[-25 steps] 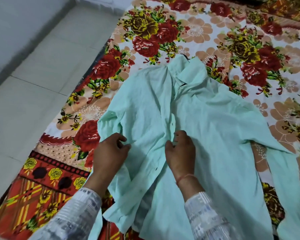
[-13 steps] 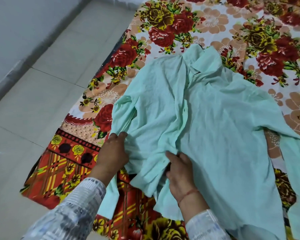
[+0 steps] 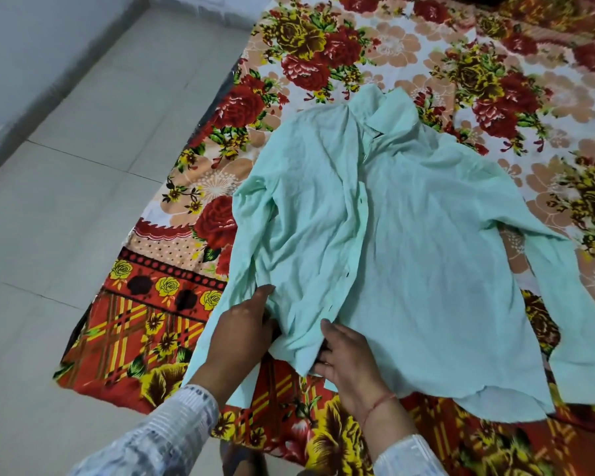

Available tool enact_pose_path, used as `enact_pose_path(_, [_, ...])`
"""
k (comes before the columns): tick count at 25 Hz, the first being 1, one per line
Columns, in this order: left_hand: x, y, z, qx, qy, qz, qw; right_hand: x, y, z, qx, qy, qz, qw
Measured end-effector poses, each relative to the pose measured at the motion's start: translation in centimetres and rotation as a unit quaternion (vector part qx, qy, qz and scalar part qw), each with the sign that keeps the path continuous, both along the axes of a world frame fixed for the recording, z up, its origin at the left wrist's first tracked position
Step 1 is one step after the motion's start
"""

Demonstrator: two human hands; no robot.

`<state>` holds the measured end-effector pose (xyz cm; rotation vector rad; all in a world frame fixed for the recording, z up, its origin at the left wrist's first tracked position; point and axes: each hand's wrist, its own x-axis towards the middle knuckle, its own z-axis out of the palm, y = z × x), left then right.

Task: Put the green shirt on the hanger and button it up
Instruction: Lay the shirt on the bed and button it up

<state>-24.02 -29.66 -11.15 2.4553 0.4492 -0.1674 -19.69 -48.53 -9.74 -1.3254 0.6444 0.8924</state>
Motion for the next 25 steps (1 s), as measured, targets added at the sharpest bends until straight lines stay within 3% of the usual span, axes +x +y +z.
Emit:
enact_pose_path(4, [0.0, 1.3, 0.4, 0.004, -0.033, -0.033, 0.999, -0.2, -0.7, -0.8, -0.056, -0.042, -0.116, 0.991])
enact_pose_path(7, [-1.6, 3.4, 1.4, 0.08, 0.03, -0.083, 0.993, -0.2, -1.3, -1.6, -0.107, -0.078, -0.21, 0.969])
enact_pose_path(9, [-2.9, 5.1, 2.0, 0.135, 0.091, -0.098, 0.982, -0.2, -1.9, -2.1, -0.143, -0.092, -0.205, 0.964])
enact_pose_path(11, [-3.9, 6.2, 2.5, 0.185, 0.144, -0.116, 0.965, -0.4, -2.4, -2.5, -0.245, -0.136, -0.101, 0.955])
enact_pose_path(13, [-3.7, 6.5, 3.0, 0.218, 0.193, -0.126, 0.948, -0.8, -2.8, -3.0, -0.364, -0.205, 0.075, 0.905])
enact_pose_path(14, [-3.3, 6.6, 3.5, 0.23, 0.229, -0.132, 0.936, -1.1, -3.1, -2.9, -0.39, -0.225, 0.14, 0.882])
enact_pose_path(16, [-2.1, 6.8, 4.8, 0.244, 0.298, -0.156, 0.91, -1.6, -3.4, -2.3, -0.376, -0.252, 0.168, 0.875])
enact_pose_path(17, [-1.4, 6.8, 5.6, 0.235, 0.311, -0.163, 0.907, -1.9, -3.3, -1.7, -0.373, -0.266, 0.156, 0.875])
enact_pose_path(19, [0.2, 5.6, 6.9, 0.14, 0.245, -0.149, 0.948, -2.4, -2.6, -0.9, -0.402, -0.324, 0.114, 0.849])
enact_pose_path(21, [1.9, 2.0, 7.9, -0.061, 0.104, -0.076, 0.99, -2.7, -1.2, 0.1, -0.413, -0.398, 0.105, 0.813])
enact_pose_path(22, [2.7, -0.3, 8.1, -0.158, 0.053, -0.026, 0.986, -2.7, -0.5, 0.4, -0.384, -0.423, 0.133, 0.81])
enact_pose_path(23, [3.5, -2.4, 7.7, -0.211, 0.027, 0.015, 0.977, -2.5, 0.0, 0.5, -0.34, -0.428, 0.171, 0.82])
enact_pose_path(25, [4.9, -4.8, 5.6, -0.207, 0.026, 0.044, 0.977, -1.6, 0.1, 0.8, -0.25, -0.376, 0.231, 0.862])
